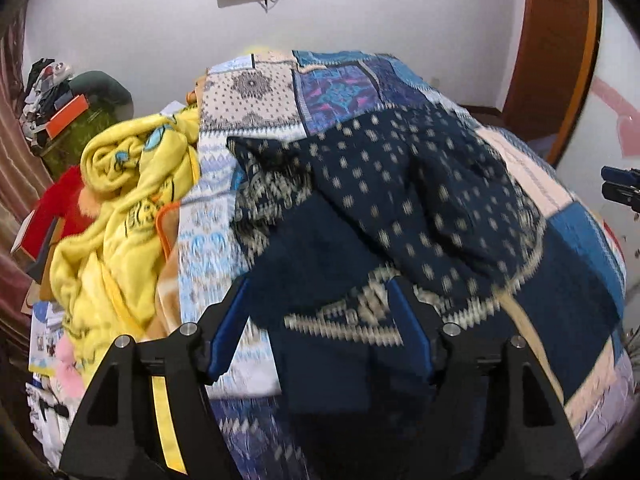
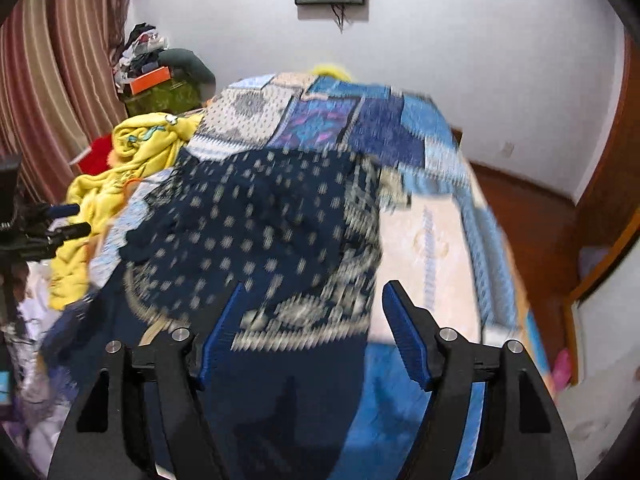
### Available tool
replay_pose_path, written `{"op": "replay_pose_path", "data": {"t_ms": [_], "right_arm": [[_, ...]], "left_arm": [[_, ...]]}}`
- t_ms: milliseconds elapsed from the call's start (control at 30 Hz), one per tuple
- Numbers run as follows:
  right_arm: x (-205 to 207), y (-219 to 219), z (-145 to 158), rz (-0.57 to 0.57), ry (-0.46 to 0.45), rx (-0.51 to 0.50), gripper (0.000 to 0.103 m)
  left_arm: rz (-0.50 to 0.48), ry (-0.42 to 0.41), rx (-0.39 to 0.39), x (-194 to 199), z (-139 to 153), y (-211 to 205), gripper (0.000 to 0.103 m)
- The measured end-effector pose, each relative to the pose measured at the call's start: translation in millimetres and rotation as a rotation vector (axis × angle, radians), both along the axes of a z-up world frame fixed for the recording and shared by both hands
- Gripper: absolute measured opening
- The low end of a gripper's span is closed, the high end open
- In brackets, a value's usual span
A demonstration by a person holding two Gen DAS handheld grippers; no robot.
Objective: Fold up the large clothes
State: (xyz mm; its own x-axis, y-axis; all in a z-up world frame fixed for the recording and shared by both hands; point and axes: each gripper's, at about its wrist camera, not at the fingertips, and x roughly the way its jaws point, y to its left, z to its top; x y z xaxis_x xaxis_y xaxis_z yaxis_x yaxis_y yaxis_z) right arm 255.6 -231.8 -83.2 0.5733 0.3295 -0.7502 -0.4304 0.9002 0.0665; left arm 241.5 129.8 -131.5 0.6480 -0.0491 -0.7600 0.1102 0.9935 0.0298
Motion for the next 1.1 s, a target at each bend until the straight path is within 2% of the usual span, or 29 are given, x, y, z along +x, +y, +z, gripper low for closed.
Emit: {"op": "replay_pose_path", "data": {"t_ms": [67,200,333,500,567,633,700,933,1000,1067,1100], "right_arm": [[-11,-5,-15,-0.027,0.029,-0.028,0.068],[-26,-13,-50,-0.040,0.150,-0.046,0.068],[-43,-22,-75,-0.053,0.238,-0.043,0.068],[-57,-34,-87,-0.056,0.324,0.062,0.068],[-60,-36,-89,-0.055,0.352,0.104,0.068],[-62,-34,-91,-0.050,0.365,0.128,0.068],[-64,-30,-92,-0.036,0.366,0.124,0.068],[-60,-30,-96,-0.014,0.367,0.159,0.066],[-58,-31,-99,-0.015,0.366,0.180,0.062],[-56,-32,-99,-0.018,0.364,0.198,0.050],[-54,-32,-99,-0.017,0.365,0.210,0.046]], "left_arm": [[-0.010,0.025,-0.009,-13,-9,-3,0.069],[-0.006,0.086,-0.043,-33,-27,-5,0.069],[0.032,0.154,-0.120,-47,-50,1,0.069],[0.096,0.258,-0.235,-60,-76,17,0.069],[0.118,0.303,-0.315,-67,-87,23,0.069],[0.132,0.340,-0.398,-74,-96,27,0.069],[0.144,0.356,-0.448,-79,-103,29,0.069],[0.167,0.370,-0.511,-92,-109,27,0.069],[0.158,0.379,-0.537,-95,-111,23,0.069],[0.152,0.382,-0.557,-97,-112,18,0.069],[0.157,0.374,-0.547,-96,-111,16,0.064]]}}
